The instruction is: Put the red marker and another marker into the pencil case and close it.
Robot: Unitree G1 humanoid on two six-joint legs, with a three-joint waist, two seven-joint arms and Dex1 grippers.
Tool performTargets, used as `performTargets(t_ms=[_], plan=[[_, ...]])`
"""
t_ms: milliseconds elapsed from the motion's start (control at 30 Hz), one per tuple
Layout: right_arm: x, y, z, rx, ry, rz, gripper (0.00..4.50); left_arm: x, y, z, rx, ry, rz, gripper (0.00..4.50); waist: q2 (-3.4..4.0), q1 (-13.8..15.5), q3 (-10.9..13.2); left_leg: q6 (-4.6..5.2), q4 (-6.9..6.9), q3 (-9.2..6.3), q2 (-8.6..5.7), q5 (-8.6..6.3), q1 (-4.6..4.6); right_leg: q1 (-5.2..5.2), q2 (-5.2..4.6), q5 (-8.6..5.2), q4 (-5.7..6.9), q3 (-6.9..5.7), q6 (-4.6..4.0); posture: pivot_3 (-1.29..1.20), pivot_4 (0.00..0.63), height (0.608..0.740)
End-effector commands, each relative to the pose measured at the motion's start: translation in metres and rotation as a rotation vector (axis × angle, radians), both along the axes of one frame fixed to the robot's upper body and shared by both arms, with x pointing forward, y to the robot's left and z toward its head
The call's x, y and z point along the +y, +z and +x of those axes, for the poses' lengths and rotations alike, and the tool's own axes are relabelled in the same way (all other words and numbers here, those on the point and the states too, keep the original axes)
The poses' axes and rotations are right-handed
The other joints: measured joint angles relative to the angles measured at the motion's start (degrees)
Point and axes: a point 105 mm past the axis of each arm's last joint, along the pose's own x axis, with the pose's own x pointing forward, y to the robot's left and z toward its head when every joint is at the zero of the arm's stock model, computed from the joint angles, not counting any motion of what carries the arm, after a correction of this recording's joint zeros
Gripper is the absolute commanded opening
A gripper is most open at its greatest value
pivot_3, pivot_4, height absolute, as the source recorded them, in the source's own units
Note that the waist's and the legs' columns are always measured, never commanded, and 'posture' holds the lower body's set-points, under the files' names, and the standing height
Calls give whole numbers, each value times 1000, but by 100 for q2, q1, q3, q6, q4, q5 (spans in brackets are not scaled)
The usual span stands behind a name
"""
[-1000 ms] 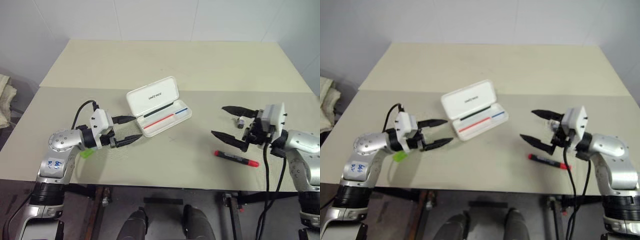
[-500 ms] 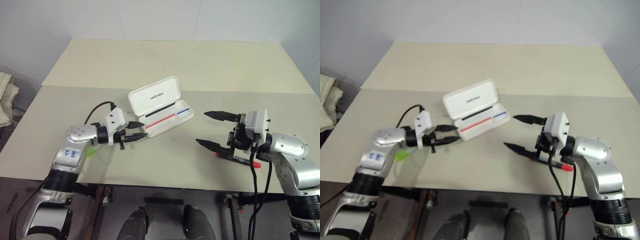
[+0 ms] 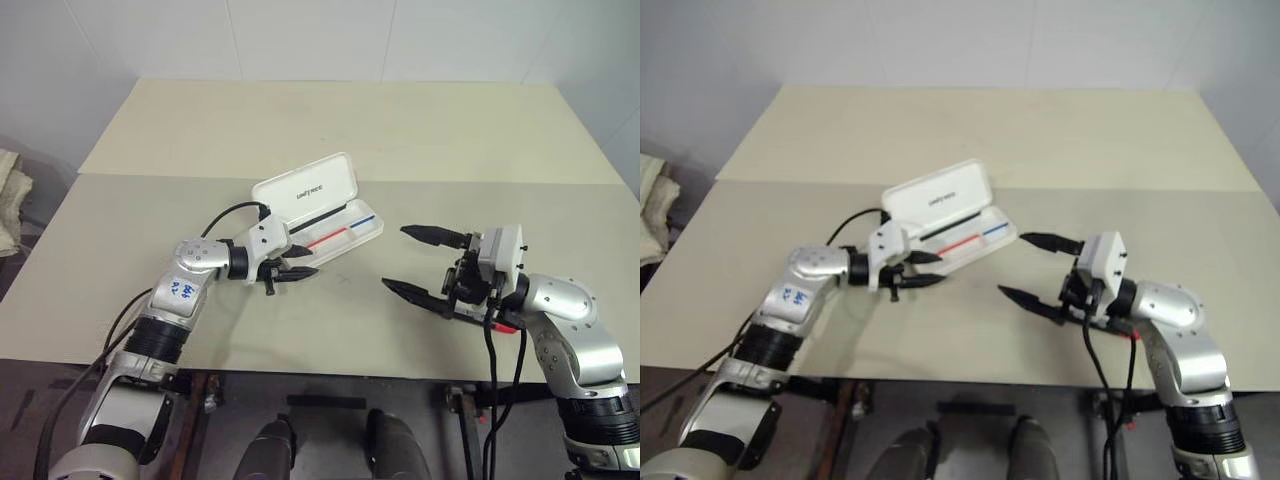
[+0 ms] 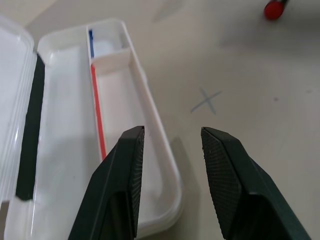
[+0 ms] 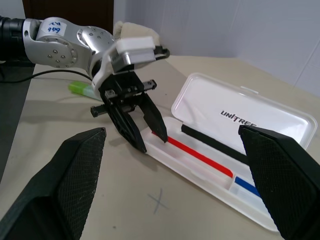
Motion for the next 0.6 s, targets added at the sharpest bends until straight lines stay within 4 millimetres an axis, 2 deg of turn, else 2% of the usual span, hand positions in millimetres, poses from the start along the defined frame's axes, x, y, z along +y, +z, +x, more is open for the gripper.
performTargets(t_ms=[33,133,367,600], plan=[[4,7,-7,-47,19,5,4500,0,5,7,-18,10,49,1868,0,1,0,0,0,0,0,0,0,0,0,0,0,0,0,0,150,740],[2,8,-9,-43,24,-8,4500,-1,2,11,0,15,91,1868,0,2,0,0,0,0,0,0,0,0,0,0,0,0,0,0,150,740],[-8,12,-8,-50,15,-48,4500,-11,-10,4,88,-57,192,1868,0,-4,0,0,1,1,0,0,0,0,0,1,1,0,1,0,150,740],[-6,17,-8,-68,18,-52,4500,-12,-20,0,169,-44,257,1868,-1,-11,0,1,2,3,0,0,1,0,1,0,2,2,2,0,150,740]])
